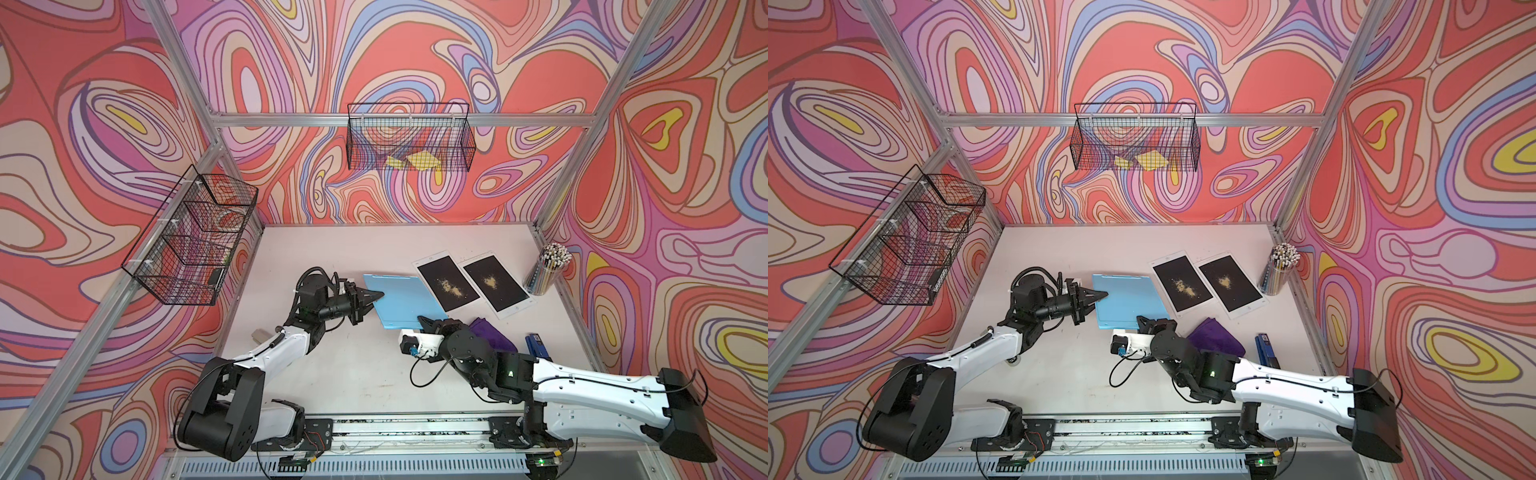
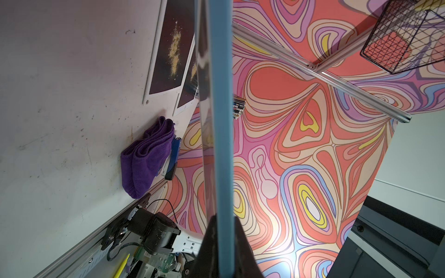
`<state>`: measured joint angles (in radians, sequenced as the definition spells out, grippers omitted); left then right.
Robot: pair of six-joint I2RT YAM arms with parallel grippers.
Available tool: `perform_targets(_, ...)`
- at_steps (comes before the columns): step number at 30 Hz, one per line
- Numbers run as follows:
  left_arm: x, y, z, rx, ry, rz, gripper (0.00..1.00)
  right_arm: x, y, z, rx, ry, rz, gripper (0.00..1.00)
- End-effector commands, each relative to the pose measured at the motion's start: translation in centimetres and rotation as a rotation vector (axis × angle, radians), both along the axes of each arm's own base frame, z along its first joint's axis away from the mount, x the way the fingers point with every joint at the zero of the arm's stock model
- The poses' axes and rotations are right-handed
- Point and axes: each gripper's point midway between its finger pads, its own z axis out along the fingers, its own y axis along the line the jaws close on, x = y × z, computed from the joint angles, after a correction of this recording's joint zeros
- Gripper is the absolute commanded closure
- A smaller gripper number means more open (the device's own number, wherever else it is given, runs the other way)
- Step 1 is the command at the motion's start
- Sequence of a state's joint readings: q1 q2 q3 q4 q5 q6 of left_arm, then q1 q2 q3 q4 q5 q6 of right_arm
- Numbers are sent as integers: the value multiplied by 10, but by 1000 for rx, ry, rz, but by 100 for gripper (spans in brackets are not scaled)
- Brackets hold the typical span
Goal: Wipe the drawing tablet
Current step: Pick up the drawing tablet from the center of the board.
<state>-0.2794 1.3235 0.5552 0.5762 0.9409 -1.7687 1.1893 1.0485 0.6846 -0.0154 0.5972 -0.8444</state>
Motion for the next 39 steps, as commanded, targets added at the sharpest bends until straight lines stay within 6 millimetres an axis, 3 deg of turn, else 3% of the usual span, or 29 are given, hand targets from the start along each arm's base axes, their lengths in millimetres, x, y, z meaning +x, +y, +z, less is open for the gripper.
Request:
perform_targets(1, -6, -4, 11, -20, -105, -51, 95, 13, -2, 52, 251, -55, -97, 86)
perform_targets(4, -8, -4, 8, -14, -105, -58, 100, 15, -2, 58, 272, -55, -116, 59)
perform_targets(8, -10, -4, 0, 11, -115, -77, 100, 14, -8, 73, 331, -23, -141, 43)
perform_targets(12, -11, -4, -14, 124, -165, -134, 100, 2, -22, 95, 435, 84, -139, 37)
perform_targets(15, -11, 5, -25, 322, -236, -181, 100, -13, -40, 104, 517, 205, -135, 34)
perform_targets(19, -2, 23, -38, 565, -319, -201, 100, -18, -78, 111, 701, 306, -274, 29)
perform_targets(23, 0, 35, -60, 668, -318, -203, 100, -16, -109, 107, 809, 370, -448, 29)
perform_targets(27, 3, 37, -82, 681, -329, -185, 100, -15, -124, 87, 801, 424, -606, 28)
perform_targets(33, 3, 33, -109, 611, -352, -130, 100, -11, -153, 46, 796, 512, -913, 12)
perform_targets(36, 2, 36, -123, 621, -337, -130, 100, -2, -174, 4, 797, 680, -1106, 2)
perform_targets(39, -1, 44, -137, 664, -317, -127, 100, 3, -198, -46, 747, 858, -1291, 2)
